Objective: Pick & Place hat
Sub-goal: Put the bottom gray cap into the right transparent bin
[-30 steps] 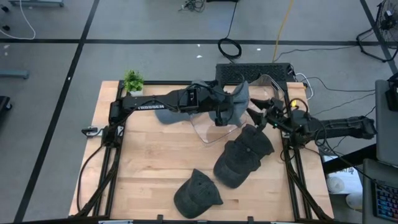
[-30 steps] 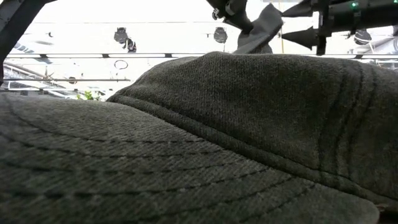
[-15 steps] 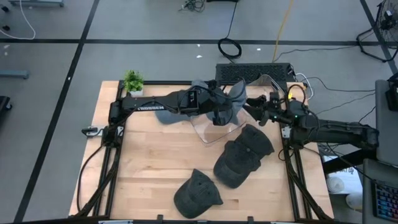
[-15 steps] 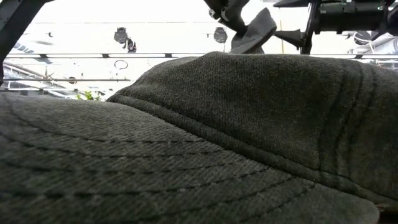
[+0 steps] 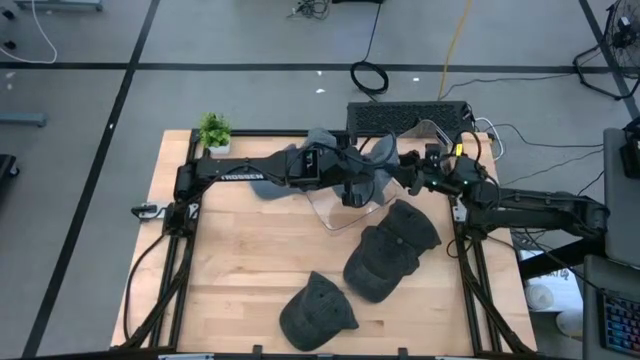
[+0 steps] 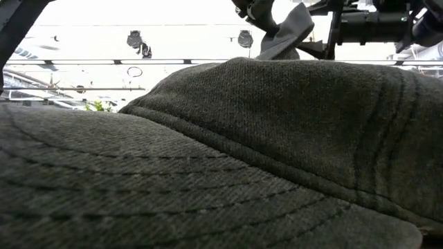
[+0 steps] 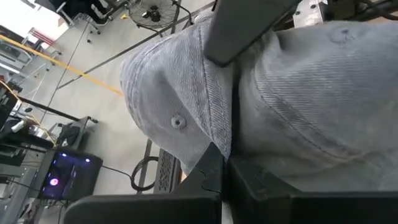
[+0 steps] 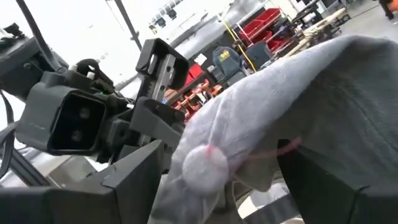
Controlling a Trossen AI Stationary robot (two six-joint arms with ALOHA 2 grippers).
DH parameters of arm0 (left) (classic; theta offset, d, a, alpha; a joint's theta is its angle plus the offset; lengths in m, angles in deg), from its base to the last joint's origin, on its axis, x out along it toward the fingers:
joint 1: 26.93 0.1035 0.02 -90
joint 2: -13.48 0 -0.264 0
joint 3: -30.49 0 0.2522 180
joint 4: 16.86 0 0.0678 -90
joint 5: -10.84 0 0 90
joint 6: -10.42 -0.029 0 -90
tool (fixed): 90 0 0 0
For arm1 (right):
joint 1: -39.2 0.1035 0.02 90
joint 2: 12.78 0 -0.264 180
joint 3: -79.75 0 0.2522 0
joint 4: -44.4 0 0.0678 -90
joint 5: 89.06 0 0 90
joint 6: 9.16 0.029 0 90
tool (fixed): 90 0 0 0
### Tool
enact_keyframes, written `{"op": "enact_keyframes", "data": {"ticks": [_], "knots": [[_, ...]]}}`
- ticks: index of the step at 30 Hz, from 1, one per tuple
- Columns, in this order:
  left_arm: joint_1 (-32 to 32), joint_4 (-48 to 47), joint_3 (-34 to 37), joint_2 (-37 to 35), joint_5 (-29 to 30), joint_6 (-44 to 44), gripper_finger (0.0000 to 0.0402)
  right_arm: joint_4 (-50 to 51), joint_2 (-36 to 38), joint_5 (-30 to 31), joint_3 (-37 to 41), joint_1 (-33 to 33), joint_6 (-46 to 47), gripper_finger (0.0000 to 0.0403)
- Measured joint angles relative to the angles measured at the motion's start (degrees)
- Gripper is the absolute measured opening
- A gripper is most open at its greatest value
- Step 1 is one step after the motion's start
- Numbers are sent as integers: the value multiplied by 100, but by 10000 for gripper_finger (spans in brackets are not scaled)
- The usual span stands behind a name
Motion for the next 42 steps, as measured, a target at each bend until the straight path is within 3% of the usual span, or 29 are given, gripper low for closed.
{"op": "enact_keyframes", "data": {"ticks": [5,9,11,16,17,28,36,42], "knots": [[0,-29,0,0,60,2,1,-234,-64,-332,-2,-57,110,298],[26,-81,0,0,58,119,4,-234,-53,-536,-2,-57,110,254],[43,-85,0,0,59,177,7,-228,-53,-668,-2,-57,85,208],[50,-70,0,0,53,190,3,-228,-53,-861,-2,-57,-197,36],[48,-69,0,0,39,193,3,-246,-54,-889,-2,-57,-300,19],[60,-90,4,-195,160,447,58,-176,232,-950,0,-209,-603,1],[183,-372,3,-652,-151,700,81,653,688,-825,-2,-810,-833,1],[382,-735,-1,-701,-158,1100,77,1958,861,-982,-489,-1215,-1180,0]]}}
